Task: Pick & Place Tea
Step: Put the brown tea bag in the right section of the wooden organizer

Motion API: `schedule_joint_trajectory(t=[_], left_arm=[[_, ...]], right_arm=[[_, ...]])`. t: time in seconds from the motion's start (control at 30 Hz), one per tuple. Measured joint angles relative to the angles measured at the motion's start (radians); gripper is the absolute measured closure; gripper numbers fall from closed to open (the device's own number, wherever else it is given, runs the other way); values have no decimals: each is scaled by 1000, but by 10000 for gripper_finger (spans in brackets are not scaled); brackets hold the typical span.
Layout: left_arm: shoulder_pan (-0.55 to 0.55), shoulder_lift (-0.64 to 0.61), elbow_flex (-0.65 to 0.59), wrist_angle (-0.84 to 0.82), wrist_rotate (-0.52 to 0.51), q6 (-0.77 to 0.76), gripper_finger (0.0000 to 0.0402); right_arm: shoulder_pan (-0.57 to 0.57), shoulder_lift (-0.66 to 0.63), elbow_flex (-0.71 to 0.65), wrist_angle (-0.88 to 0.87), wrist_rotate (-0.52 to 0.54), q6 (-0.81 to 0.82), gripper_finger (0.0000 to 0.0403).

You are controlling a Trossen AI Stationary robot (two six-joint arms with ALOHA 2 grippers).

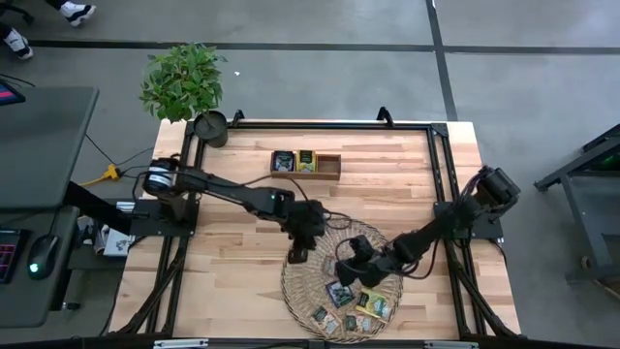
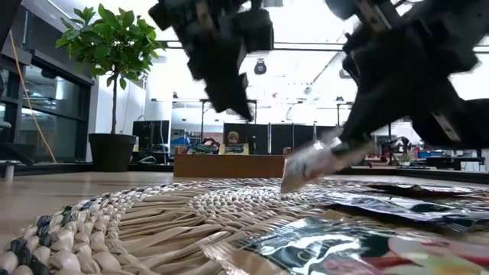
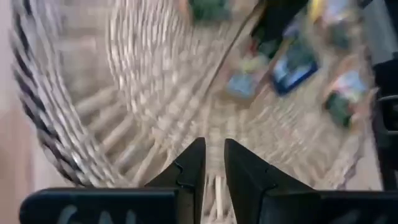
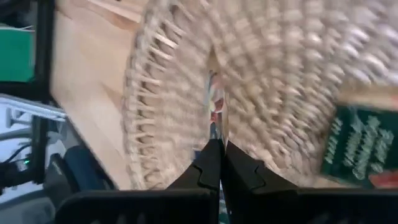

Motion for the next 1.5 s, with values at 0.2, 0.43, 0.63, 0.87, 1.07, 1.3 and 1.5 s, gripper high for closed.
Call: schedule_joint_trajectory(t=[0.2, 0.43, 0.63, 0.87, 1.07, 1.3, 1.5], left_arm=[[36, -63, -29, 57, 10, 35, 344], [124, -116, -214, 316, 91, -89, 344], [180, -161, -379, 573, 132, -266, 344], [234, -175, -463, 801, 120, -437, 344], [284, -178, -464, 938, 64, -543, 344], [325, -178, -464, 1111, -9, -644, 344], [324, -178, -464, 1117, -71, -655, 344]], right_arm=[[-72, -139, 0, -128, -34, -156, 403], [-236, -346, 0, -333, -145, -423, 403], [-457, -480, 0, -467, -348, -731, 402], [-756, -506, 0, -514, -629, -1094, 402], [-990, -506, 9, -547, -802, -1347, 402], [-1151, -392, 226, -746, -862, -1694, 402], [-1188, -210, 503, -944, -788, -1904, 402]])
